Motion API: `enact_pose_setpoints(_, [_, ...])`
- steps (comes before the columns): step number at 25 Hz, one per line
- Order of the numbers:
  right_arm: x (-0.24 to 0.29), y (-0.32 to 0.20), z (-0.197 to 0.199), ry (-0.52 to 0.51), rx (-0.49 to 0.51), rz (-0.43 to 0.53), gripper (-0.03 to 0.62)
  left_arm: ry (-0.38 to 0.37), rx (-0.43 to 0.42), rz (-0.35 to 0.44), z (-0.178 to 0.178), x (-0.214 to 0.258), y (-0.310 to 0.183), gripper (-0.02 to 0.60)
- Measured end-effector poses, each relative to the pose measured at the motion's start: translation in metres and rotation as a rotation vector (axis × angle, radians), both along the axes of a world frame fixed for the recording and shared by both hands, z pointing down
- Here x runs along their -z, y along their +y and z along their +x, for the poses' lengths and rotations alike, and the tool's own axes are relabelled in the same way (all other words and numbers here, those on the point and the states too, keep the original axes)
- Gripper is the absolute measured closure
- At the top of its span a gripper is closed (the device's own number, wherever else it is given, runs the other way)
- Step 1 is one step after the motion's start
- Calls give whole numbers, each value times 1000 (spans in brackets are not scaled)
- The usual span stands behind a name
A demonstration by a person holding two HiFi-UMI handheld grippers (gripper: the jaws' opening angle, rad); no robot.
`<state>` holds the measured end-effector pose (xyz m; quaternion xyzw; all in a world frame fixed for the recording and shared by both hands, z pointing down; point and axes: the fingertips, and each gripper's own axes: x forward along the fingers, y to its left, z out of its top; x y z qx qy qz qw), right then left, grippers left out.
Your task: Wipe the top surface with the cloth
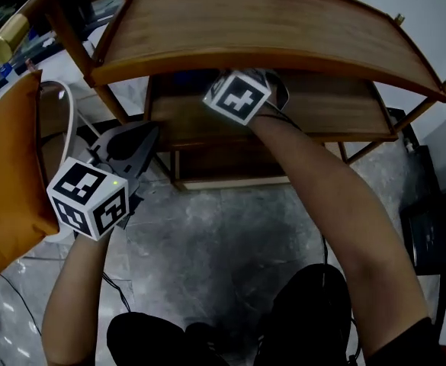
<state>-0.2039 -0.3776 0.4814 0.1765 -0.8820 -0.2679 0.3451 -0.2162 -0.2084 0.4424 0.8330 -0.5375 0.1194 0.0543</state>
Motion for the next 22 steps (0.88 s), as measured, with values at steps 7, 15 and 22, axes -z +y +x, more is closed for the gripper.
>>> enact_pose_setpoints(7, [-18, 34, -73, 87, 121, 42, 534, 11, 51, -26, -23, -6, -7, 569])
enact_pose_setpoints(15, [-29, 32, -70, 158, 101, -13, 534, -3, 62, -19, -9, 3, -18, 569])
enact_pose_setpoints(22, [-40, 6, -14, 256, 44, -40, 534, -4, 56, -39, 25, 2, -31, 569])
